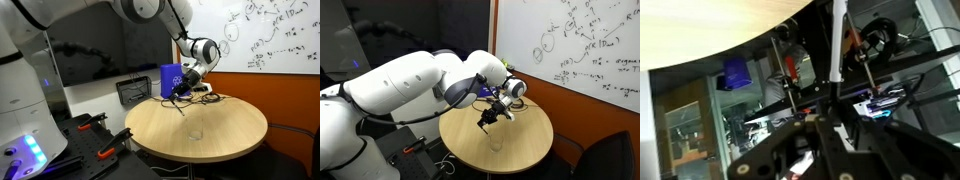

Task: Pick the pen on the table and put it in the glass cup

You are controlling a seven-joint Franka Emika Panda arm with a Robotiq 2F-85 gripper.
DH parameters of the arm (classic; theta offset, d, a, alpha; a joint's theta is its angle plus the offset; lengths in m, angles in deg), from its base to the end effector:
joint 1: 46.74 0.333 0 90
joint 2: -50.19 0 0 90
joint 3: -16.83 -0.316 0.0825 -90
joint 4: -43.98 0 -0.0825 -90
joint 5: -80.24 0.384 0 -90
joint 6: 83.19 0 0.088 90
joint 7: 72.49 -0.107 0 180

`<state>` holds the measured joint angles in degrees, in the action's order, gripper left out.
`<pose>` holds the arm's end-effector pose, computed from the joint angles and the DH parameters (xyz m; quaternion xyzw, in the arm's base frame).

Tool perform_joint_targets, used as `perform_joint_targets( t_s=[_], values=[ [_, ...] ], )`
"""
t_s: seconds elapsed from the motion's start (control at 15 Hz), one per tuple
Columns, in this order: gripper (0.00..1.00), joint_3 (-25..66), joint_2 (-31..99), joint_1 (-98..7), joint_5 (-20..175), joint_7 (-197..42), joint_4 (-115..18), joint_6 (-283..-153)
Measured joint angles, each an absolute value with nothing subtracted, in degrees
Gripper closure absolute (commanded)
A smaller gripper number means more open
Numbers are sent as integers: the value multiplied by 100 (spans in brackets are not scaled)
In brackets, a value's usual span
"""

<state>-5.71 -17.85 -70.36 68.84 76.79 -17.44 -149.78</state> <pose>0.6219 -0.0992 0.0936 -0.2369 -0.8332 0.0114 0.4995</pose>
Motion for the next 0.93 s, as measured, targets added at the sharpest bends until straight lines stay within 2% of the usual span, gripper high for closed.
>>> perform_joint_targets(
  t_s=[0.93],
  values=[
    [95, -547, -2770, -6893, 6665, 7673, -276, -14499]
  ],
)
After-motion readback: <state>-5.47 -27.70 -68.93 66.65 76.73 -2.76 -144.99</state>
